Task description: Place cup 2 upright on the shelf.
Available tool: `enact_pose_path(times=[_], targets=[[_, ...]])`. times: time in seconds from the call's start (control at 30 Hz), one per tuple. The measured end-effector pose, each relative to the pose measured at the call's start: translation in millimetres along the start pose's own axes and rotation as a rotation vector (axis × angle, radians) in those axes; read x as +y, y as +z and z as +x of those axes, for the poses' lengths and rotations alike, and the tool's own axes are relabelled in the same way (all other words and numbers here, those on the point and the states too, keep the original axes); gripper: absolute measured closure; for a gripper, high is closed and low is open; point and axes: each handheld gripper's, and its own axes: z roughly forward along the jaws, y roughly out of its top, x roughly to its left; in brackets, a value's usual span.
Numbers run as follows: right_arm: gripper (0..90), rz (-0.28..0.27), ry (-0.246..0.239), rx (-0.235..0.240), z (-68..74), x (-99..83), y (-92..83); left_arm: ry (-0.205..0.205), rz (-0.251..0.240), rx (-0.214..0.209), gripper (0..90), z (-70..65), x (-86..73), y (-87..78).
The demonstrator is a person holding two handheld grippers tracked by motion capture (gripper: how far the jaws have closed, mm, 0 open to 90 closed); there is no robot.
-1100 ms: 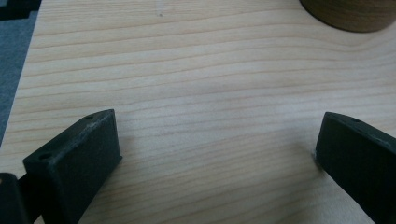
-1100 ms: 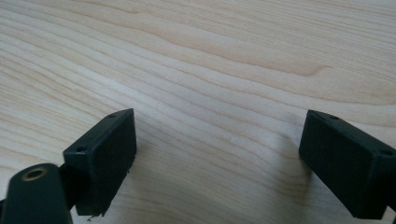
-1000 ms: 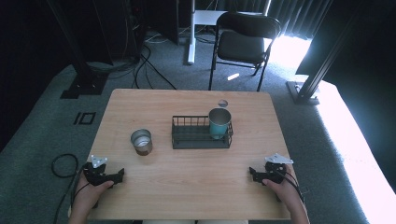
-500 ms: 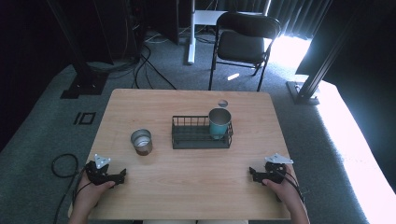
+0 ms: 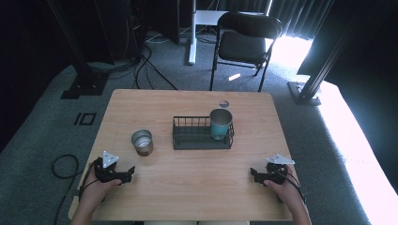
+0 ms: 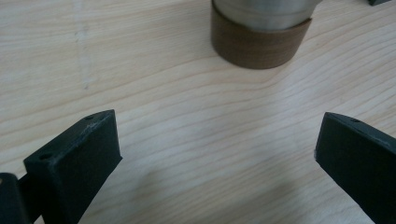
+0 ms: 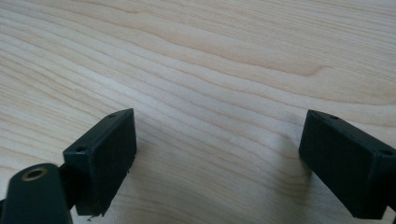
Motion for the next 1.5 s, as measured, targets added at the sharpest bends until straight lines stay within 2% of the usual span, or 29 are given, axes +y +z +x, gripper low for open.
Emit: enact_pose_path(times=[0.07,0.43,0.63,0.83,1.2,1.5], targets=[[10.8,-0.001,0.000,0.000,0.0,0.0,0.0,0.015,0.004,-0.007,0.8,-1.8,2.6,2.1],[10.8,0.000,0.000,0.000,0.0,0.0,0.0,0.023,-0.027,-0.039,0.8,-8.4,16.5,11.2],[10.8,0.000,-0.001,0.000,0.0,0.0,0.0,-0.001,-0.068,-0.042,0.9,-8.7,23.1,16.7],[10.8,0.000,-0.001,0.000,0.0,0.0,0.0,0.003,-0.084,-0.055,0.9,-10.8,29.7,20.9],[10.8,0.000,-0.001,0.000,0.0,0.0,0.0,0.007,-0.101,-0.082,0.9,-14.7,43.4,28.1],[10.8,-0.001,0.000,0.000,0.0,-0.1,0.1,0.025,-0.111,-0.080,0.8,-17.8,55.7,31.0]])
